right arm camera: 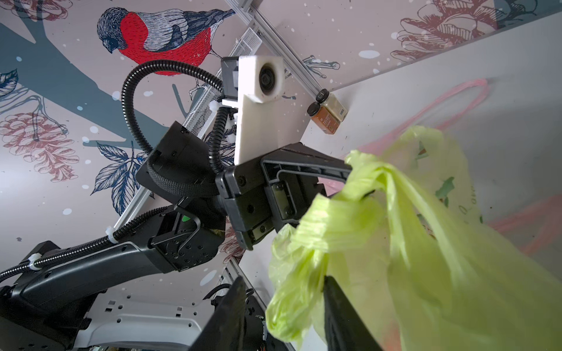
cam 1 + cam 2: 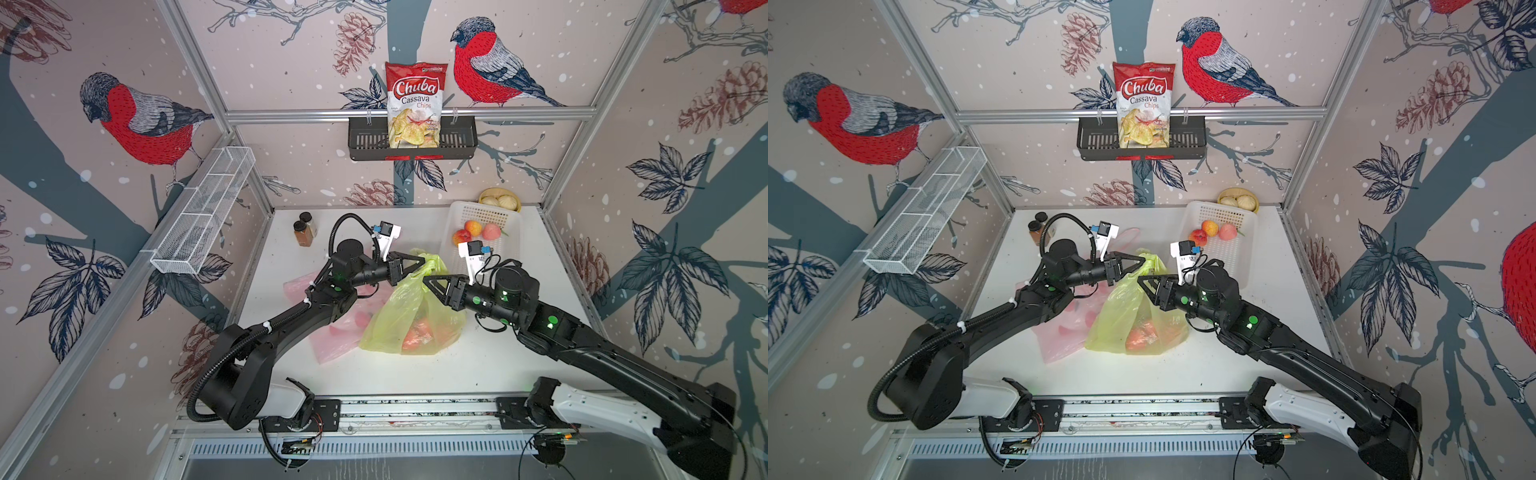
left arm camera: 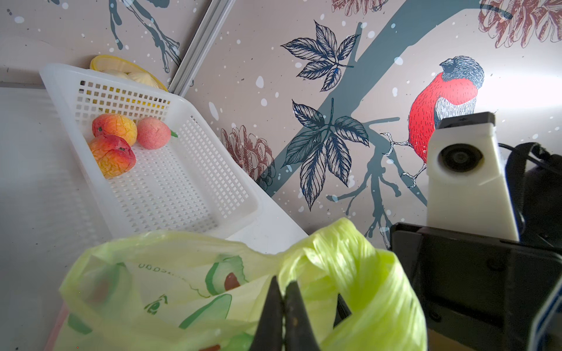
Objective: Place the peach into a plastic bag & tie a knot
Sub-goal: Tie the plastic bag at the center of the board.
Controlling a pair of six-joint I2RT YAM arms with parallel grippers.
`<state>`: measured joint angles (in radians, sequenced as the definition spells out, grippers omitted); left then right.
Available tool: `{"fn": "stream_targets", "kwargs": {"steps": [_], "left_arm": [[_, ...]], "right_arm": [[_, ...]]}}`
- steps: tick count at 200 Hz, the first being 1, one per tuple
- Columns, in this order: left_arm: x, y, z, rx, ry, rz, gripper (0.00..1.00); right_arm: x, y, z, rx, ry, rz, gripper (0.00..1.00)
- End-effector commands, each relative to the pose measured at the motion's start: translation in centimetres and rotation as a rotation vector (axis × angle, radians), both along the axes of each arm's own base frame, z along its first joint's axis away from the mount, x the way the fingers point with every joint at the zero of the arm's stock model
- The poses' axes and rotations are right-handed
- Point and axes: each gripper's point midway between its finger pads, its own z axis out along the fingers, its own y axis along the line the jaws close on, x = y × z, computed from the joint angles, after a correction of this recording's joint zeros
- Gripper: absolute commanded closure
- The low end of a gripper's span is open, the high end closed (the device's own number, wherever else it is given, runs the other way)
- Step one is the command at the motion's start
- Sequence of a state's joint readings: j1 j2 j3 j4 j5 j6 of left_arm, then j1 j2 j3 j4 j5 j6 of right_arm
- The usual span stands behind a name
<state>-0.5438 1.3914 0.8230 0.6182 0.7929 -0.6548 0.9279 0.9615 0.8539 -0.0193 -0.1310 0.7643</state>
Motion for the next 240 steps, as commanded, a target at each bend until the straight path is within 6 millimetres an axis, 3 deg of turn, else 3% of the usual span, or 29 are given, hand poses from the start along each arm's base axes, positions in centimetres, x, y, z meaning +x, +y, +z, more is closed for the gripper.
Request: {"fn": "stream_targets", "kwargs": {"steps": [1, 49, 67, 86, 104, 165, 194, 240], "left_arm": [[-0.6, -0.1, 1.1, -0.027, -0.038, -0.023, 1.0], [-0.5, -0.2, 1.2, -0.026, -0.039, -0.022, 1.0], [-0.5, -0.2, 1.4, -0.025, -0.043, -0.021, 1.0], [-0.6, -0.1, 1.5, -0.026, -0.047, -0.021, 1.0], [-0.6, -0.1, 1.6, -0.027, -0.046, -0.021, 1.0], [-0.3, 0.1, 1.7, -0.004, -0.052, 0.005, 1.0], [2.7, 0.8, 1.9, 0.132, -0.071, 0.141, 1.0], [10.8, 5.2, 4.4, 0.375, -0.155, 0.537, 1.0]], "right_arm": [[0.2, 0.4, 0.9, 0.026, -0.021, 0.013, 0.58], [0.0, 1.0, 0.4, 0.014, -0.008, 0.044, 0.71], [-0.1, 1.1, 0.0, 0.009, -0.001, 0.053, 0.71], [-0.1, 1.2, -0.5, 0.005, 0.009, 0.058, 0.59], [-0.1, 1.2, -0.6, 0.004, 0.011, 0.055, 0.59], [-0.4, 0.7, -0.6, -0.002, 0.006, 0.056, 0.86], [-1.3, 0.4, -1.2, -0.016, 0.021, 0.087, 1.0], [-3.6, -0.1, -3.2, -0.046, 0.045, 0.121, 1.0]]}}
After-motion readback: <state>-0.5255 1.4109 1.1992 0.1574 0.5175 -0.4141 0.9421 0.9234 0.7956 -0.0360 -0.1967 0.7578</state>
